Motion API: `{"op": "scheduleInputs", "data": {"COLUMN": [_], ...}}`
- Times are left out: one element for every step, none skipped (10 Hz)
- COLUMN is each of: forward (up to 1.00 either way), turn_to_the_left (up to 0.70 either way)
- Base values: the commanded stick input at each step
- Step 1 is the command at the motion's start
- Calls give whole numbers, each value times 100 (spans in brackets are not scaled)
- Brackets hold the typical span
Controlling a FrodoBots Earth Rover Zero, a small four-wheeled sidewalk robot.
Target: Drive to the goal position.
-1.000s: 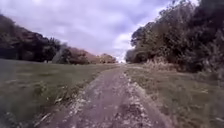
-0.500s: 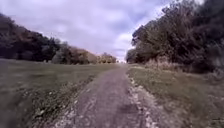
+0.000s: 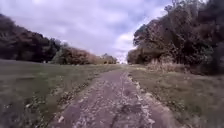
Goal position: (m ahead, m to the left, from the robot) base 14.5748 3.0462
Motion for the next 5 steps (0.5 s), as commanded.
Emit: {"op": "scheduleInputs", "data": {"forward": [100, 100, 100, 100, 100], "turn_to_the_left": [0, 0, 0, 0, 0]}}
